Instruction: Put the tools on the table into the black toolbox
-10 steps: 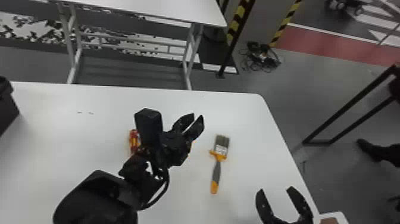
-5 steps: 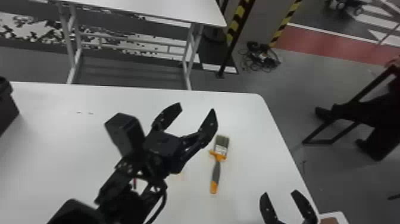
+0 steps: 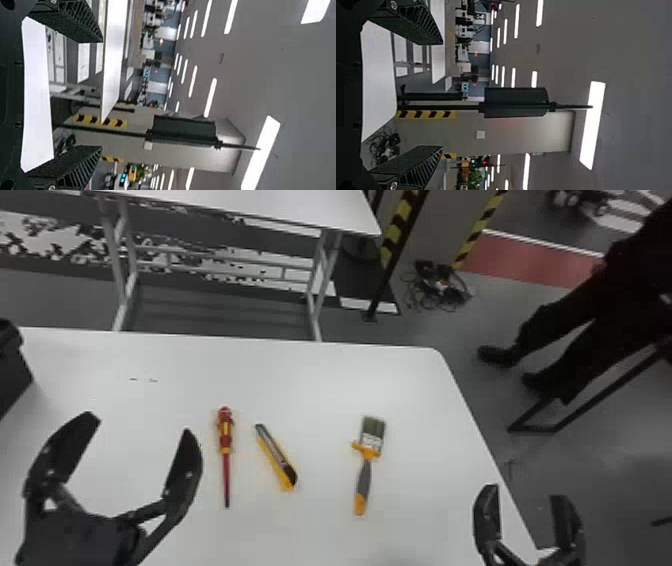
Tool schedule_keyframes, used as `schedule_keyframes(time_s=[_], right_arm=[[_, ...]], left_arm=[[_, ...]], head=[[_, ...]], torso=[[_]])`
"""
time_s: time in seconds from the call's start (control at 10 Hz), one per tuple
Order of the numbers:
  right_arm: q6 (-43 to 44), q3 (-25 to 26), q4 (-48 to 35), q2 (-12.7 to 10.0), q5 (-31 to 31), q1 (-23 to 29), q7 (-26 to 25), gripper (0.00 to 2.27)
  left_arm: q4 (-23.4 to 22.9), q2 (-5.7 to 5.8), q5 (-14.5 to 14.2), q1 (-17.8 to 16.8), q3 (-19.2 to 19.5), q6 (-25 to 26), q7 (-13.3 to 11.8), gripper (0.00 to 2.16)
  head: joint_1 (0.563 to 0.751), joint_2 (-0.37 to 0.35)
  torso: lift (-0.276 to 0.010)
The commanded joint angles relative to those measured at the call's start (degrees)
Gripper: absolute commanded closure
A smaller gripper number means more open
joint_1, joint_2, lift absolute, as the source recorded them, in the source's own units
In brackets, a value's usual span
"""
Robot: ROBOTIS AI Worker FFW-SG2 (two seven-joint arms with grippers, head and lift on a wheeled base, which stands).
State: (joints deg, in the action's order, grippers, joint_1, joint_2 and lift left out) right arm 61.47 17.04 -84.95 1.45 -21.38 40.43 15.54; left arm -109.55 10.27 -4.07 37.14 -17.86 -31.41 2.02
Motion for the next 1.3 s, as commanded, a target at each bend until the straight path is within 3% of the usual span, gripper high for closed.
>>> schedule_keyframes(time_s=[0.0, 0.1, 0.2, 0.3, 0.5, 0.6, 1.0, 1.2], right_arm=[[3.78, -2.98, 0.05, 0.22, 1.16, 0.35, 0.19, 0.07], [3.43, -3.95, 0.05, 0.22, 1.87, 1.31, 1.25, 0.06], [1.5, -4.74, -0.04, 0.22, 3.62, 2.1, 4.15, 0.06], [-3.42, -4.74, -1.0, 0.13, 3.36, 2.98, 7.31, 0.06], [-21.53, -2.28, -3.64, 0.05, 3.27, 3.42, 9.51, 0.06], [-24.87, -1.4, -4.08, -0.04, 3.36, 3.51, 10.48, 0.06], [-28.39, 0.45, -5.75, -0.39, 3.01, 5.44, 12.85, 0.06], [-28.39, 0.54, -6.36, -0.48, 2.74, 6.06, 13.73, 0.06]], left_arm=[[10.58, -0.69, 1.52, 0.47, 1.07, -18.02, 4.22, 0.03], [17.26, -0.69, 2.93, 0.56, 0.98, -28.57, 8.88, 0.03], [20.16, -0.6, 3.28, 1.44, 1.6, -29.97, 11.16, 0.03], [21.04, -0.42, 3.28, 2.93, 2.48, -29.62, 12.83, 0.03], [23.15, -0.6, 4.77, 3.2, 2.92, -26.64, 12.83, 0.02], [24.56, -0.78, 5.04, 3.2, 2.65, -24.53, 12.83, 0.02], [25.0, -0.86, 7.5, 3.11, 0.81, -17.32, 14.68, 0.02], [24.82, -0.86, 8.02, 3.29, 0.55, -16.26, 15.21, 0.02]], head=[[0.695, -0.35], [0.695, -0.35], [0.695, -0.35], [0.695, -0.35], [0.695, -0.317], [0.695, -0.323], [0.695, -0.35], [0.695, -0.35]], torso=[[-0.075], [-0.075], [-0.075], [-0.075], [-0.075], [-0.075], [-0.075], [-0.075]])
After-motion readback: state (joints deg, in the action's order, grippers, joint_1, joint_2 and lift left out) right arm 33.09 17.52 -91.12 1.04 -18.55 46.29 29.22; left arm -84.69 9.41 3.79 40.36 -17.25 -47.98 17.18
